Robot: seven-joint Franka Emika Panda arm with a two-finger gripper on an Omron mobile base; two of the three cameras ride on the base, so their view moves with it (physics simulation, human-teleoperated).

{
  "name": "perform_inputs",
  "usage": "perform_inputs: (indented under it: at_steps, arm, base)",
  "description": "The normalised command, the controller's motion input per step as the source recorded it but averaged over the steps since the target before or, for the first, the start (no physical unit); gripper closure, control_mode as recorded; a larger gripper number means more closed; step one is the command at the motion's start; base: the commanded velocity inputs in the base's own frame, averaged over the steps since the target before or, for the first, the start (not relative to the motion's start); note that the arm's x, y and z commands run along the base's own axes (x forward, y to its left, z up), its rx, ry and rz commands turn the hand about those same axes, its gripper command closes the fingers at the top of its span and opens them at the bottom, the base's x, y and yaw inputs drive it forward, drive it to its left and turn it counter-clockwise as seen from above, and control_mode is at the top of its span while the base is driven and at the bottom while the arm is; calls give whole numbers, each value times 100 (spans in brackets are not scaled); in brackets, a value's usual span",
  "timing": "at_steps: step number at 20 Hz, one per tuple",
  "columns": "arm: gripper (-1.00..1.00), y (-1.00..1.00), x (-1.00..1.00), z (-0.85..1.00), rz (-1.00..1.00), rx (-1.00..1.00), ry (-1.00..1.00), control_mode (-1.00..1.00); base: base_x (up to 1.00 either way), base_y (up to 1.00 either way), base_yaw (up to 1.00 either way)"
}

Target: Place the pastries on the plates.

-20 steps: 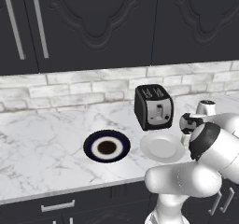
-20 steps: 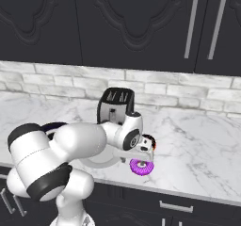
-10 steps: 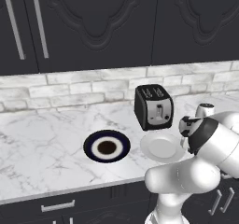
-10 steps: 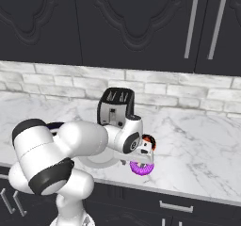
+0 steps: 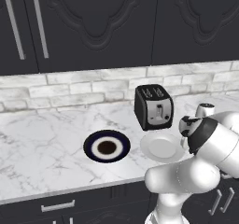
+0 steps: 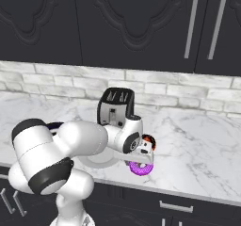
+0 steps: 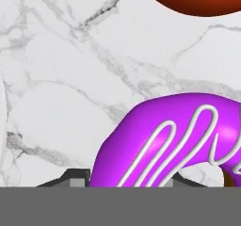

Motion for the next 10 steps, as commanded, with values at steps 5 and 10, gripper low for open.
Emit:
perform_inputs:
  at_steps: [5, 10]
  arm:
    - [100, 15, -15, 21, 0, 0, -6, -100]
    - [100, 49, -13, 49, 0, 0, -9, -100]
  base:
    - [0, 0, 0]
    - [0, 0, 0]
